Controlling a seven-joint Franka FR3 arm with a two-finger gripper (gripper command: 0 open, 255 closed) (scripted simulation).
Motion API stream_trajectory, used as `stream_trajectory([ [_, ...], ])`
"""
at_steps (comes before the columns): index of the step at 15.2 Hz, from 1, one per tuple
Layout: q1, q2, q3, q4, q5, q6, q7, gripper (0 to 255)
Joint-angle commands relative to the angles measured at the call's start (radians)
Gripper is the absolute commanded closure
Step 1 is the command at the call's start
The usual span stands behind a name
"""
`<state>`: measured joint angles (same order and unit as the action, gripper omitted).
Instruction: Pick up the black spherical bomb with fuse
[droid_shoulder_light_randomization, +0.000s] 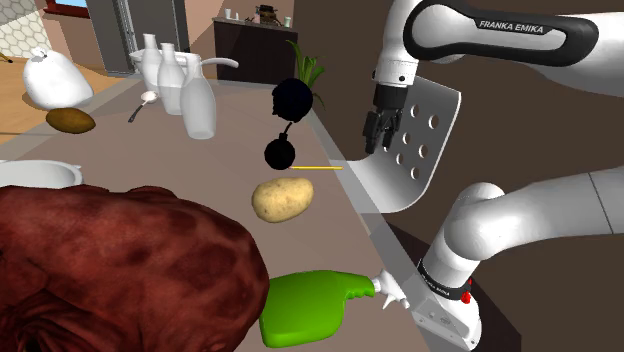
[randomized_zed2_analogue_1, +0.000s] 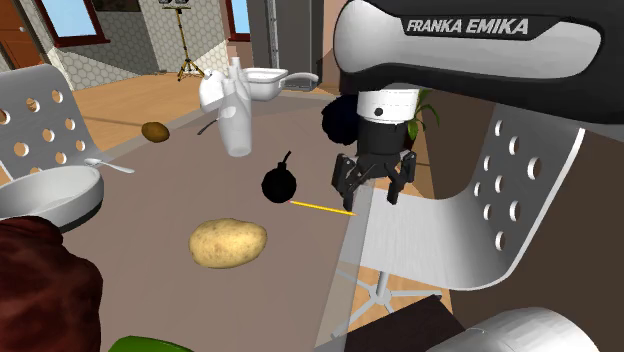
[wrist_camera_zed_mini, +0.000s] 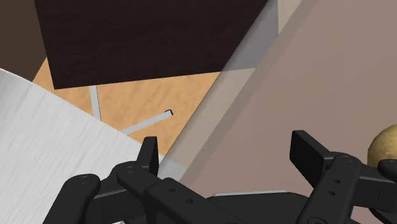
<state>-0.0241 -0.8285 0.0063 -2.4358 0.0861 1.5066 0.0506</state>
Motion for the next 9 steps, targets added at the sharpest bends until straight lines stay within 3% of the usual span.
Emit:
stream_trajectory([
  [1,0.000,0.000,0.000,0.000,0.000,0.000,0.000,0],
  [9,0.027,0.345,0.038,0.255,0.054,0.065,0.035,0],
])
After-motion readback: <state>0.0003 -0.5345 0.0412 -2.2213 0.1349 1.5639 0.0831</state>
